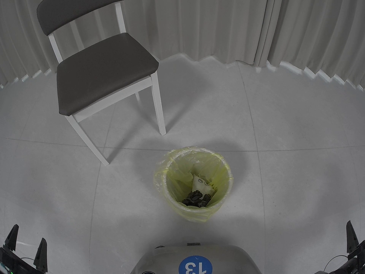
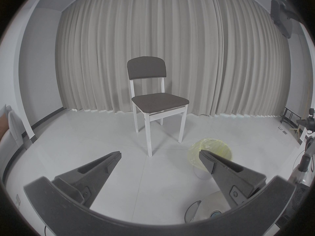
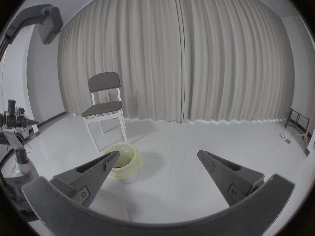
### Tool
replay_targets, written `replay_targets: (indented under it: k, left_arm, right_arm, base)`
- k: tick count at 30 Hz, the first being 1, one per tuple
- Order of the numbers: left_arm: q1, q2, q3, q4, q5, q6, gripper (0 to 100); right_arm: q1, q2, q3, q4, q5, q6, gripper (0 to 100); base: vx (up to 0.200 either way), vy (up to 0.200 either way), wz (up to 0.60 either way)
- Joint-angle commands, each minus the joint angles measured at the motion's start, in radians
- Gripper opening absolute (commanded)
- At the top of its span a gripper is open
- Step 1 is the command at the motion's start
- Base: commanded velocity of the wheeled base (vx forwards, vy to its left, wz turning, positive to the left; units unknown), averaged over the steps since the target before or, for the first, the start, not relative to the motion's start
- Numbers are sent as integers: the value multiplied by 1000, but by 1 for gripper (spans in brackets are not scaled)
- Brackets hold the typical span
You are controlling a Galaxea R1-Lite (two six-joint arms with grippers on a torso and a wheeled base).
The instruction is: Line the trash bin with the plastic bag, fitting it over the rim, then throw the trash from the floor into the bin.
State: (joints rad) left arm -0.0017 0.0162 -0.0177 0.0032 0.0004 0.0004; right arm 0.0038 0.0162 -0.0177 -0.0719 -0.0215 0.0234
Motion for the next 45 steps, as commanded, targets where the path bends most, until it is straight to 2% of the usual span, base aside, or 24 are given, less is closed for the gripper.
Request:
replay_targets:
  k: [1, 2, 7, 10, 12, 14, 15, 16, 17, 19, 28, 32, 37, 45]
  left_arm:
    - [0, -16, 18, 0, 0, 1, 100]
    - [0, -16, 18, 0, 0, 1, 100]
    - [0, -16, 18, 0, 1, 1, 100]
    - [0, -16, 18, 0, 1, 1, 100]
    - [0, -16, 18, 0, 0, 1, 100]
    - [0, -16, 18, 0, 1, 1, 100]
    - [0, -16, 18, 0, 1, 1, 100]
    - [0, -16, 18, 0, 1, 1, 100]
    - [0, -16, 18, 0, 1, 1, 100]
    - [0, -16, 18, 0, 1, 1, 100]
    - [0, -16, 18, 0, 0, 1, 100]
    - [0, -16, 18, 0, 1, 1, 100]
    - [0, -16, 18, 0, 0, 1, 100]
    - [0, -16, 18, 0, 0, 1, 100]
  right_arm:
    - [-1, -10, 18, 1, 69, 27, 100]
    - [-1, -10, 18, 4, 121, 29, 100]
    - [-1, -9, 18, 3, 178, 27, 100]
    - [-1, -9, 18, 12, 172, -28, 100]
    - [-1, -10, 16, 18, 167, -36, 100]
    - [-2, -10, 18, 37, 115, -97, 100]
    - [-2, -10, 18, 40, 109, -99, 100]
    - [-4, -10, 18, 70, 55, -97, 100]
    - [-2, -9, 16, 77, 44, -57, 100]
    - [-2, -7, 16, 78, 43, -17, 100]
    - [-1, -12, 18, 75, 37, 9, 100]
    - [-2, -12, 18, 66, 12, 4, 100]
    - [-2, -10, 18, 70, 29, -26, 100]
    - [-2, -10, 18, 69, 40, -25, 100]
  base:
    - [0, 0, 0]
    - [0, 0, 0]
    - [0, 0, 0]
    - [0, 0, 0]
    - [0, 0, 0]
    - [0, 0, 0]
    - [0, 0, 0]
    - [0, 0, 0]
    - [0, 0, 0]
    - [0, 0, 0]
    - [0, 0, 0]
    - [0, 0, 0]
    - [0, 0, 0]
    - [0, 0, 0]
